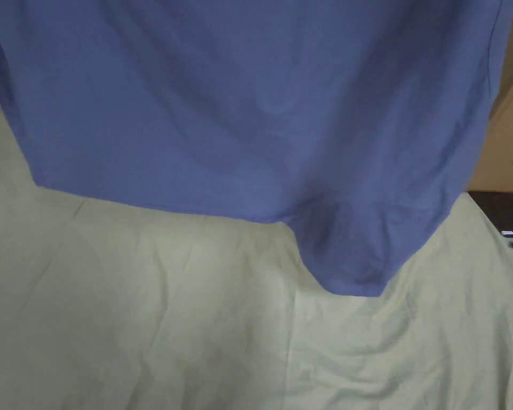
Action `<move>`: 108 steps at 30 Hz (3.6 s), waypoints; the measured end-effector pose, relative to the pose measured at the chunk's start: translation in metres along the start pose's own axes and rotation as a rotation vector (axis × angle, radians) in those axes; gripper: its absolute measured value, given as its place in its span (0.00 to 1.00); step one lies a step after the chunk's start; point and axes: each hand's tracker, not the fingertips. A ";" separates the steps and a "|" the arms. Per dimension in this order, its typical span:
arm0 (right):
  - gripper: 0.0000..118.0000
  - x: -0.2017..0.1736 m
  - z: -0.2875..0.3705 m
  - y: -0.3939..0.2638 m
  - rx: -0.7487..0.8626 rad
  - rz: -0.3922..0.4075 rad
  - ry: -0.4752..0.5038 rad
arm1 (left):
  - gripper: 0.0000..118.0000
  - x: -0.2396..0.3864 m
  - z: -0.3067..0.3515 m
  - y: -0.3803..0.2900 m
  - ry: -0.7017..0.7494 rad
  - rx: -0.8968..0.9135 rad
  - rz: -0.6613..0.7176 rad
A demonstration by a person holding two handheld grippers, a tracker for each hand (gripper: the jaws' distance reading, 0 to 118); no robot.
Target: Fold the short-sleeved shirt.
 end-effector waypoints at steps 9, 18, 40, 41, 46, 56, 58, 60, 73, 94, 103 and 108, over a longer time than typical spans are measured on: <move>0.01 -0.038 -0.113 0.036 0.088 0.059 -0.084 | 0.06 0.014 -0.102 0.026 0.081 0.069 -0.074; 0.01 -0.054 -0.162 0.030 0.174 0.043 -0.125 | 0.06 0.021 -0.153 0.017 0.115 0.195 -0.049; 0.01 0.032 -0.087 -0.300 -0.376 -0.203 0.125 | 0.06 -0.061 -0.034 -0.337 0.013 -0.213 0.082; 0.01 0.037 -0.076 -0.318 -0.412 -0.203 0.137 | 0.06 -0.063 -0.022 -0.354 0.011 -0.247 0.076; 0.01 0.058 -0.004 -0.413 -0.580 -0.107 0.200 | 0.06 -0.072 0.041 -0.436 0.037 -0.354 0.077; 0.01 0.065 0.107 -0.518 -0.737 -0.019 0.192 | 0.06 -0.079 0.121 -0.521 0.076 -0.566 -0.052; 0.01 0.066 0.124 -0.528 -0.758 -0.058 0.194 | 0.06 -0.083 0.131 -0.530 0.078 -0.599 -0.030; 0.01 0.070 0.132 -0.534 -0.764 -0.075 0.190 | 0.09 -0.086 0.137 -0.537 0.085 -0.627 0.005; 0.94 0.082 0.161 -0.471 -0.534 -0.008 0.065 | 0.87 -0.103 0.177 -0.452 0.223 -0.366 0.081; 0.00 -0.004 0.194 -0.434 -0.105 -0.014 0.144 | 0.00 -0.033 0.189 -0.430 0.064 -0.091 -0.060; 0.00 0.001 0.189 -0.437 -0.118 -0.041 0.126 | 0.31 -0.058 0.170 -0.418 0.027 -0.285 -0.012; 0.00 0.003 0.188 -0.440 -0.134 -0.044 0.124 | 0.95 -0.094 0.139 -0.439 0.095 -0.522 0.056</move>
